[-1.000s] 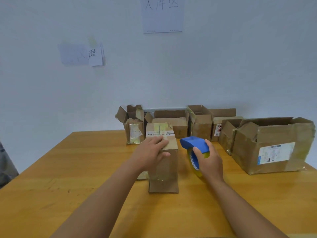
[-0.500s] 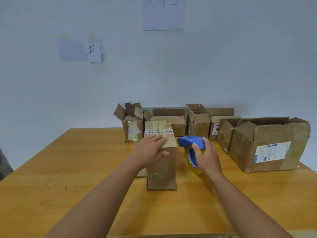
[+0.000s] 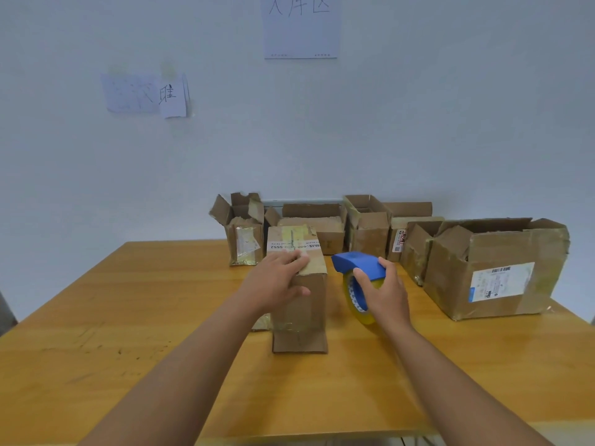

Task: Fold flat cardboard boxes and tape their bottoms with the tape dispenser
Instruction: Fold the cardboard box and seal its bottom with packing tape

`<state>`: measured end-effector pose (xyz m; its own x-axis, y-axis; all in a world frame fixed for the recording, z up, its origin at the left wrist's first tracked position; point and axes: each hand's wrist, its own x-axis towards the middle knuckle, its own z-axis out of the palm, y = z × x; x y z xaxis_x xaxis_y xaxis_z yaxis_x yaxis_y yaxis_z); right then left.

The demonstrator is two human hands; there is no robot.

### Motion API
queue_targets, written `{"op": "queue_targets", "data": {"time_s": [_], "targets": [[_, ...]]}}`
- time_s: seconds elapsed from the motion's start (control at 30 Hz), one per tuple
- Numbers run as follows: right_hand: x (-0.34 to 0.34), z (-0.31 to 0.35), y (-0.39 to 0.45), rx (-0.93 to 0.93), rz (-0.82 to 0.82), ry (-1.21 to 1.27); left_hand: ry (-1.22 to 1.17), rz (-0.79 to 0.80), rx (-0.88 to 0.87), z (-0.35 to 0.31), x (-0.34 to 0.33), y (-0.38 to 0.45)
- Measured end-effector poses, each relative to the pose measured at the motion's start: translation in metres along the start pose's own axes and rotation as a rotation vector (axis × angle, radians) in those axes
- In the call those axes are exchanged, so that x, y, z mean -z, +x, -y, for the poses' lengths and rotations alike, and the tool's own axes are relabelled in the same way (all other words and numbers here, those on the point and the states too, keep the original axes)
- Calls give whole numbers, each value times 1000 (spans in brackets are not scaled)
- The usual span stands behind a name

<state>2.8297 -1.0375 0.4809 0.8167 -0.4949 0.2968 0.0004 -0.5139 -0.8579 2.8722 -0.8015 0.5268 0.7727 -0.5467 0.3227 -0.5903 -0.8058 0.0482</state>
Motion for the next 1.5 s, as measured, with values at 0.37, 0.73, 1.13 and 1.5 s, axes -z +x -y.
{"op": "queue_targets", "data": {"time_s": [0.37, 0.73, 1.13, 1.5], "targets": [[31, 54, 18, 194, -106, 246, 19, -145, -43, 0, -5, -9], [24, 101, 21, 290, 160, 549, -325, -335, -71, 0, -9, -17], [27, 96, 29, 284, 255, 569, -680, -91, 137, 3, 15, -14], [32, 98, 38, 300, 344, 572, -1386, 58, 576, 13, 56, 29]]}}
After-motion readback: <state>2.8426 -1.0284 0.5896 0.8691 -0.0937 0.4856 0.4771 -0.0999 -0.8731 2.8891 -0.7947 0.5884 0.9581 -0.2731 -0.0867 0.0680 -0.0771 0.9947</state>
